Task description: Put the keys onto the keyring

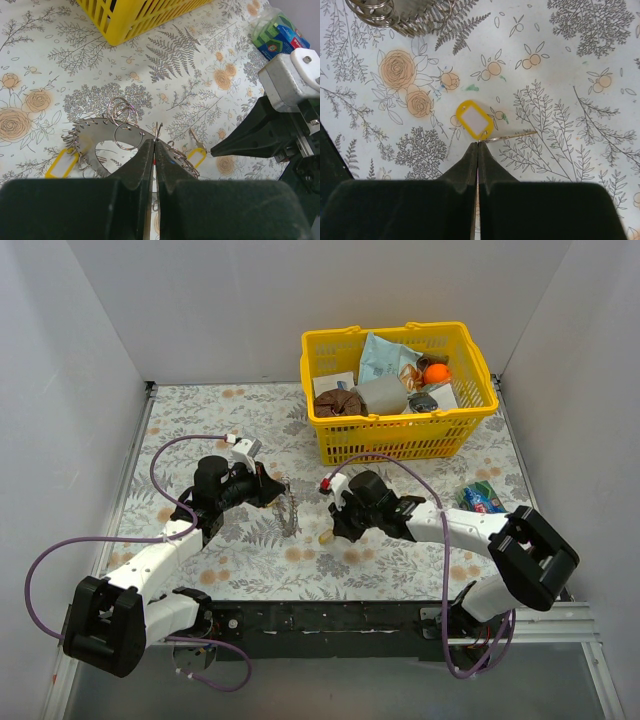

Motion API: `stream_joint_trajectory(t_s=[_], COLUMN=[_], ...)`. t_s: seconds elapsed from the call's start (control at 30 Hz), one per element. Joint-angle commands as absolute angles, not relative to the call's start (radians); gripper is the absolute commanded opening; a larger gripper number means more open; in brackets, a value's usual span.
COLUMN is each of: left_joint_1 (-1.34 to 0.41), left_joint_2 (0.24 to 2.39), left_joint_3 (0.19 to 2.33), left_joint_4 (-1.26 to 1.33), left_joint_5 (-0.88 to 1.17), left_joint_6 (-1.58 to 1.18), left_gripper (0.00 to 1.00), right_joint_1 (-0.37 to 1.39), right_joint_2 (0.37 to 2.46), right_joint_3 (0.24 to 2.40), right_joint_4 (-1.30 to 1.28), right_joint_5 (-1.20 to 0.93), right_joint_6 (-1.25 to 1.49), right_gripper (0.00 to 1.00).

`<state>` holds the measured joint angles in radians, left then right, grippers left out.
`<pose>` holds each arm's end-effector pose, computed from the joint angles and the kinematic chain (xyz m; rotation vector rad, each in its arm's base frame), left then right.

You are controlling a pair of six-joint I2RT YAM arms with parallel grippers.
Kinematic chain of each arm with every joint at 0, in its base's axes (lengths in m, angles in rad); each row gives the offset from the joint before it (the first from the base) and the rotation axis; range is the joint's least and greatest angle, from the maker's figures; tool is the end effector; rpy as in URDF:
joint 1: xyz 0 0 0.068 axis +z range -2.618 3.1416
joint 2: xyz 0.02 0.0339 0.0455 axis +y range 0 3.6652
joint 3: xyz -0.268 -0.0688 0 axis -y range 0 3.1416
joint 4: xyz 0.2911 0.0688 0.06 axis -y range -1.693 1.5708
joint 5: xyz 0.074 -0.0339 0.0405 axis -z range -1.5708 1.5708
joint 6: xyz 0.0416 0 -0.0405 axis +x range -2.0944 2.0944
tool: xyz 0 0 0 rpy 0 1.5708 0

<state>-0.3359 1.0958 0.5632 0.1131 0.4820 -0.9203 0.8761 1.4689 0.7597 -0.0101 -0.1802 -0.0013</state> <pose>0.2579 -0.1105 0.2106 -0.2911 2.1592 -1.2483 0.2114 0.2653 0.1604 -1.0915 2.0984 0.6474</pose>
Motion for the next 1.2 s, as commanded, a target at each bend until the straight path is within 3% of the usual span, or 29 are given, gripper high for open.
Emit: stream_joint_trajectory(t_s=[0.0,0.8,1.17], left_joint_1=[-0.339,-0.337,-0.341], left_joint_2=[1.058,1.029,0.957], left_joint_3=[0.558,0.611,0.640], left_joint_4=[0.130,0.089,0.006], left_joint_5=[0.485,0.587,0.882], left_joint_6=[-0.911,-0.858,-0.704], left_gripper=[0.00,0.00,0.00], right_joint_1=[0.848,0.724,0.704], right_joint_2=[1.439,1.283,1.132], right_joint_3=[0.742,0.735,0.704], right_joint_4=[0.081,0.086,0.158], right_joint_5=[-0.328,-0.649,-0.747], right_joint_6=[0.035,-0.092,-0.089], right_gripper=[0.01,0.01,0.01])
